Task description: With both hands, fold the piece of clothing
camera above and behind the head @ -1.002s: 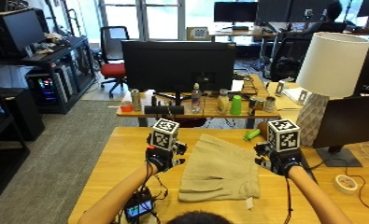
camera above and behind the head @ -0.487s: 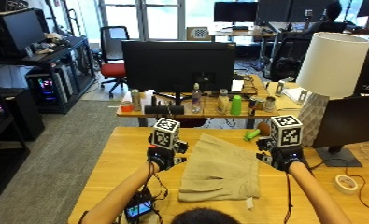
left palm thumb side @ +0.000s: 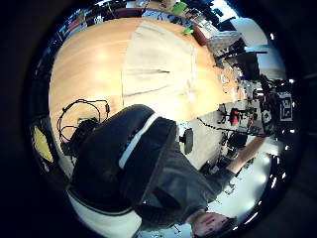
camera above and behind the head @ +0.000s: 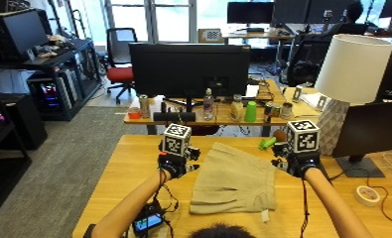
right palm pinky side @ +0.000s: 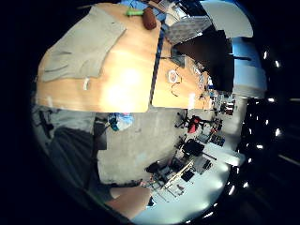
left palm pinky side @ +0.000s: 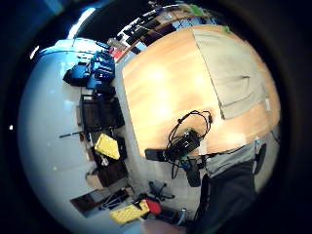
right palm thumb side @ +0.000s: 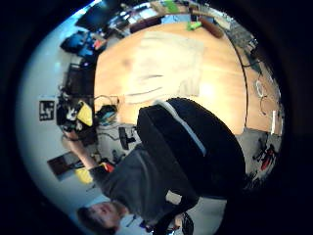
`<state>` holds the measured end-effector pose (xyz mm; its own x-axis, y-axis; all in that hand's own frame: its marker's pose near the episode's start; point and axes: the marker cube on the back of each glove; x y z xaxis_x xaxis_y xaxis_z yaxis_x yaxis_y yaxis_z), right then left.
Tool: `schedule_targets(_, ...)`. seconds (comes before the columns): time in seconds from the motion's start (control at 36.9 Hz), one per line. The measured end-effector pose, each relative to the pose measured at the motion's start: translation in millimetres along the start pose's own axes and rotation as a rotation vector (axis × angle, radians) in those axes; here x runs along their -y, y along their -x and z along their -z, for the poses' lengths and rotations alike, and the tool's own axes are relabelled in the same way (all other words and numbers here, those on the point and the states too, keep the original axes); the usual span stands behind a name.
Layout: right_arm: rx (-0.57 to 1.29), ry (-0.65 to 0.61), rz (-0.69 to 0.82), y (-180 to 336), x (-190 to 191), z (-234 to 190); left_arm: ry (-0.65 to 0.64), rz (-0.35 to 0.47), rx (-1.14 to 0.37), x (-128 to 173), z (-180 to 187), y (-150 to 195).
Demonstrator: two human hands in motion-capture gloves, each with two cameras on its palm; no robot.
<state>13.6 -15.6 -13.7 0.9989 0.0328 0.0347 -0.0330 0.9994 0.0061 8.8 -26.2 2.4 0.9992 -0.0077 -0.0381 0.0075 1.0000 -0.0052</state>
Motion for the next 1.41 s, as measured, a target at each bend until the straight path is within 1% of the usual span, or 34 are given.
schedule_targets(0.22, 0.008, 0.004, -0.027, -8, 3, 0, -0.008, 0.024, -0.017, 6, 2, 2)
schedule_targets(0.32, 0.007, -0.009, -0.041, -11, 2, 2, -0.014, 0.053, -0.022, 11, 5, 4)
schedule_targets(0.41, 0.016, -0.023, -0.046, -12, 0, 6, -0.028, 0.059, -0.043, 15, 10, 3)
schedule_targets(0.68, 0.008, -0.04, -0.068, -14, 11, 9, -0.082, 0.024, -0.099, 17, 24, -10)
schedule_targets(0.81, 0.015, -0.025, -0.065, -11, 13, 8, -0.074, 0.017, -0.108, 23, 20, -13)
schedule_targets(0.89, 0.017, -0.025, -0.064, -11, 20, 4, -0.066, 0.013, -0.113, 27, 16, -14)
schedule_targets(1.14, 0.006, 0.021, -0.041, -2, 33, -17, -0.041, -0.045, -0.109, 30, 0, -33)
schedule_targets(1.33, 0.004, 0.056, 0.003, 8, 51, -37, -0.056, -0.122, -0.096, 50, -16, -46)
schedule_targets(1.41, 0.007, 0.059, 0.018, 12, 62, -50, -0.038, -0.147, -0.094, 57, -28, -52)
